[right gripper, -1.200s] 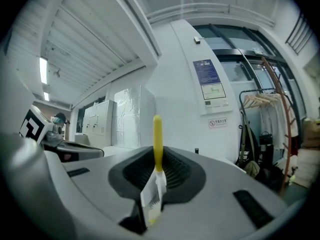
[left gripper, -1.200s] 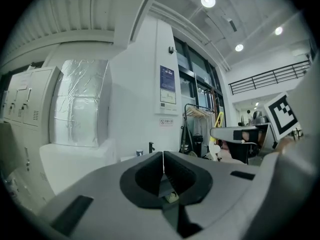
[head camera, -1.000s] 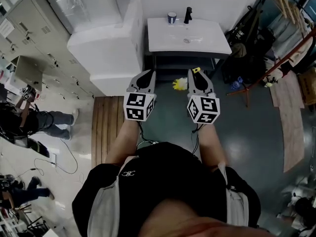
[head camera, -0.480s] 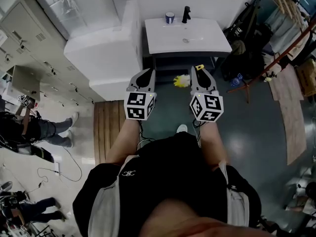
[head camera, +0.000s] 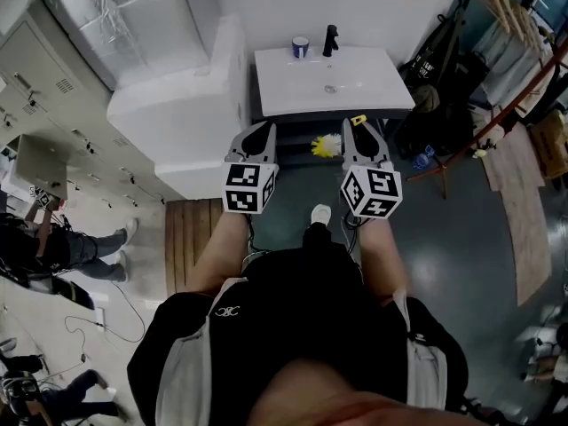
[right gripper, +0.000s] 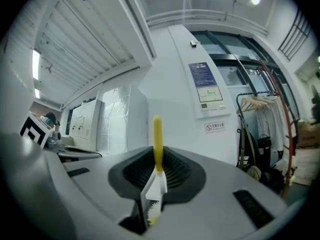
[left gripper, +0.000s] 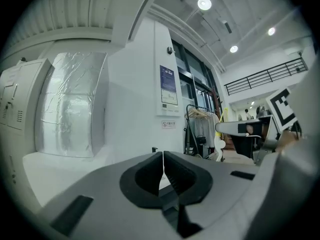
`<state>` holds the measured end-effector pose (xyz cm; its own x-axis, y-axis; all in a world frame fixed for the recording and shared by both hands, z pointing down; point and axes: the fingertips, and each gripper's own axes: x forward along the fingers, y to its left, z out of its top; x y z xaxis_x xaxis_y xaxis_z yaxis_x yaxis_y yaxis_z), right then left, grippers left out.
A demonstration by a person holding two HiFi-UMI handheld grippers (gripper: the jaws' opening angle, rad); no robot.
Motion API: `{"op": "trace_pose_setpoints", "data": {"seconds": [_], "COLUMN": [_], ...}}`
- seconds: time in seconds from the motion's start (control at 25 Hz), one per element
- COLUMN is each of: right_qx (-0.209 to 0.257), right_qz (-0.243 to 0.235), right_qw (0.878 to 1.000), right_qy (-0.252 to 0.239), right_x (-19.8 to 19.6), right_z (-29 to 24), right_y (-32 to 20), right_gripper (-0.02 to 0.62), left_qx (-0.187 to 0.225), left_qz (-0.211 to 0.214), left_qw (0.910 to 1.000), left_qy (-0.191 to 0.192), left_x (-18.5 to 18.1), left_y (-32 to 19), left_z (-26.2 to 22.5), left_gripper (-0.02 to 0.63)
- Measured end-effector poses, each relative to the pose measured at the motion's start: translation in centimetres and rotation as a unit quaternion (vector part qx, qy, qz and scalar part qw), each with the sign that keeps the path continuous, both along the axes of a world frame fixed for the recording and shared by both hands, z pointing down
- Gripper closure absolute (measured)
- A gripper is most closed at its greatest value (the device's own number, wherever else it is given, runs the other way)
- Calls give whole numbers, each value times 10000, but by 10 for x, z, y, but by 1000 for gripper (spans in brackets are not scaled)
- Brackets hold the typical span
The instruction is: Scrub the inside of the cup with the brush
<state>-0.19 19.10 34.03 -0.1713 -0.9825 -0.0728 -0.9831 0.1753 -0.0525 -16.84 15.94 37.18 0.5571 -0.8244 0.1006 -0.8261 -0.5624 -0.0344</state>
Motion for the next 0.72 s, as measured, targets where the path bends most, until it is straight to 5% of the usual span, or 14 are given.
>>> {"op": "trace_pose_setpoints", "data": {"seconds": [0.72], "right_qx": [-213], "right_qz": [-444], "right_qw": [9984], "right_qy": [-263], "right_x": [83], "right_z": [18], "right_y": [-217], "right_gripper": [543], "left_qx": [-185], "left_qz": [-252], "left_qw": [9992], "left_qy": [-254], "left_x": [91], "left_y": [-208], "left_z": [21], "left_gripper": [589]}}
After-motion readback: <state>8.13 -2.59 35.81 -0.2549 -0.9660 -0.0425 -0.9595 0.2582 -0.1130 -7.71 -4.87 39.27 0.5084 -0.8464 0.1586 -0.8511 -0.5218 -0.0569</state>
